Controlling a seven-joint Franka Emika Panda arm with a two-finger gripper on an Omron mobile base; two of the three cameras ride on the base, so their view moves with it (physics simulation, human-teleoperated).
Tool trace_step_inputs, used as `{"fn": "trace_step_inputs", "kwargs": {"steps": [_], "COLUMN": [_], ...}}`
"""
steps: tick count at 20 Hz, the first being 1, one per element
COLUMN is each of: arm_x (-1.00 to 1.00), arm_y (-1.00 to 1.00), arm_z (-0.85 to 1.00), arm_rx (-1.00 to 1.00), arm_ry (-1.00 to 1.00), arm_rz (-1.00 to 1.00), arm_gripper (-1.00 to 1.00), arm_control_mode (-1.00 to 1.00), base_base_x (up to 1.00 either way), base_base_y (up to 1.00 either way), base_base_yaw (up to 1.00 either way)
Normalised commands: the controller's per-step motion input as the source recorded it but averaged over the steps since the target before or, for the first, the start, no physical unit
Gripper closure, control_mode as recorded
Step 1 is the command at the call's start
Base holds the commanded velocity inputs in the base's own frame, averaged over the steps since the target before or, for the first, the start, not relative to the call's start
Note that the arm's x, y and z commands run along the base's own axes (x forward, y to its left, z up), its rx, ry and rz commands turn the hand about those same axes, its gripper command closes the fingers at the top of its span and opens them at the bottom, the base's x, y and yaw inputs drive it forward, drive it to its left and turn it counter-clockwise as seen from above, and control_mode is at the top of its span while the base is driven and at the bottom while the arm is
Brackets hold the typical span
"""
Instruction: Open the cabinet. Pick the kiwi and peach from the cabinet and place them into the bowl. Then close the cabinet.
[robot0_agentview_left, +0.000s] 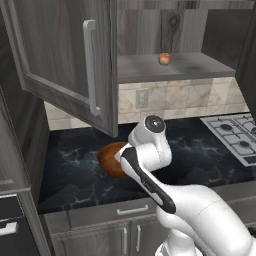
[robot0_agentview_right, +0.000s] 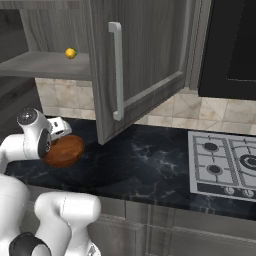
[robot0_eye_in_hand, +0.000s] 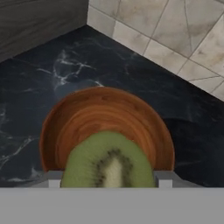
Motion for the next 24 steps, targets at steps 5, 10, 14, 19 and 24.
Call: {"fn": "trace_step_inputs", "kwargs": {"steps": [5, 10, 14, 19, 24], "arm_x": [0.77, 0.68, 0.6, 0.37, 0.13], "arm_y": [0.0, 0.12, 0.32, 0.27, 0.06], "arm_z": [-0.18, -0.25, -0.28, -0.28, -0.37], "arm_rx": [0.0, 0.0, -0.01, -0.03, -0.06], "arm_ry": [0.1, 0.2, 0.24, 0.19, 0.01], "arm_rz": [0.0, 0.0, 0.0, 0.0, 0.02], "arm_gripper": [1.0, 1.0, 1.0, 1.0, 1.0], "arm_control_mode": [-1.0, -1.0, -1.0, -1.0, -1.0], "base_base_x": [0.0, 0.0, 0.0, 0.0, 0.0], "base_base_y": [0.0, 0.0, 0.0, 0.0, 0.0], "base_base_yaw": [0.0, 0.0, 0.0, 0.0, 0.0]}}
